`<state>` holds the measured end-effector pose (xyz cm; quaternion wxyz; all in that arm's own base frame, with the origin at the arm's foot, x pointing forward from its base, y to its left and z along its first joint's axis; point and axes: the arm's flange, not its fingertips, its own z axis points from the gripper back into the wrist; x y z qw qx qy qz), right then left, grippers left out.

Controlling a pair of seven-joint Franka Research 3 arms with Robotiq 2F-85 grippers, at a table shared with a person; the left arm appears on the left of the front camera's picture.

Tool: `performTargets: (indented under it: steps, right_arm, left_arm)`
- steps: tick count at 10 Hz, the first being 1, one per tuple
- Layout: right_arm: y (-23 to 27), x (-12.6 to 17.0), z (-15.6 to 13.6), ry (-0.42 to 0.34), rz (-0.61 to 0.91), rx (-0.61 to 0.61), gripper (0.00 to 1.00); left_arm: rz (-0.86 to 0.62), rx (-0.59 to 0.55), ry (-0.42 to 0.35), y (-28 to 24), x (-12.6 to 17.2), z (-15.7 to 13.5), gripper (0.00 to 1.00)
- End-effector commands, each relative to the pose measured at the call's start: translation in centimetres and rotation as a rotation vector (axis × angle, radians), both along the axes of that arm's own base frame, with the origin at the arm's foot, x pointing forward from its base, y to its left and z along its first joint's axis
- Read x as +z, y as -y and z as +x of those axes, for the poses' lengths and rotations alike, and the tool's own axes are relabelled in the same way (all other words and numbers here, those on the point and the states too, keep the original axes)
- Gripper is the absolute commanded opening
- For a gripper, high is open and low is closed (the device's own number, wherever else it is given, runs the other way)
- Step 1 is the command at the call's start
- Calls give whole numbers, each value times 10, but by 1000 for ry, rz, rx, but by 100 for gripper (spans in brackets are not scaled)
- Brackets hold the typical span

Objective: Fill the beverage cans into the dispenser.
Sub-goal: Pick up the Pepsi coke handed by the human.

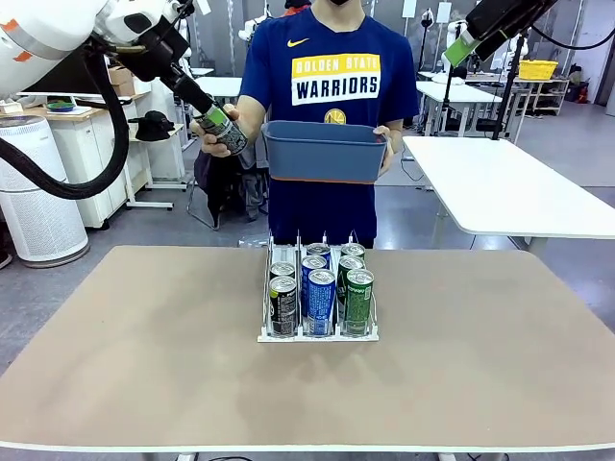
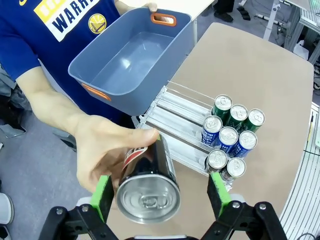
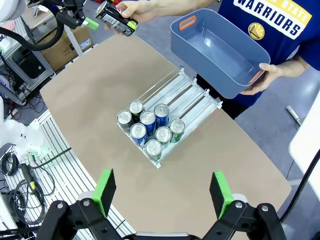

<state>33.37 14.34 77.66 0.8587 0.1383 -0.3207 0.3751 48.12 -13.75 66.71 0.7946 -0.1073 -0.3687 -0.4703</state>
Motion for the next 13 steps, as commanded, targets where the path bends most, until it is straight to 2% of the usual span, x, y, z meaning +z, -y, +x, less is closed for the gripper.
performTargets:
  steps: [1,4,6,8,9,10,11,13]
  right_arm:
    - [-1,-1,-1,1,-1,11,100]
    - [-1,-1,-1,1,-1,11,100]
    - [-1,-1,-1,1,-1,11,100]
    - [-1,-1,-1,1,-1,11,100]
    - [-1,-1,-1,1,-1,11,100]
    - [-1,-1,-1,1,-1,11,100]
    - [-1,-1,-1,1,-1,11,100]
    - [-1,-1,-1,1,-1,11,100]
  left_arm:
    - [-26,-17,14,-4,-4,10,100]
    - [-29,-7,-5,-6,-17,15,100]
    - [-42,46,-15,-8,-21,16,100]
    - [-6,13,-27,-2,-14,13,100]
    - [-12,24,-30,-4,-16,16,43]
    - [-12,34,-26,-3,-15,13,42]
    - [-2,38,-25,-2,-16,12,0]
    - [10,39,-30,-3,-13,13,0]
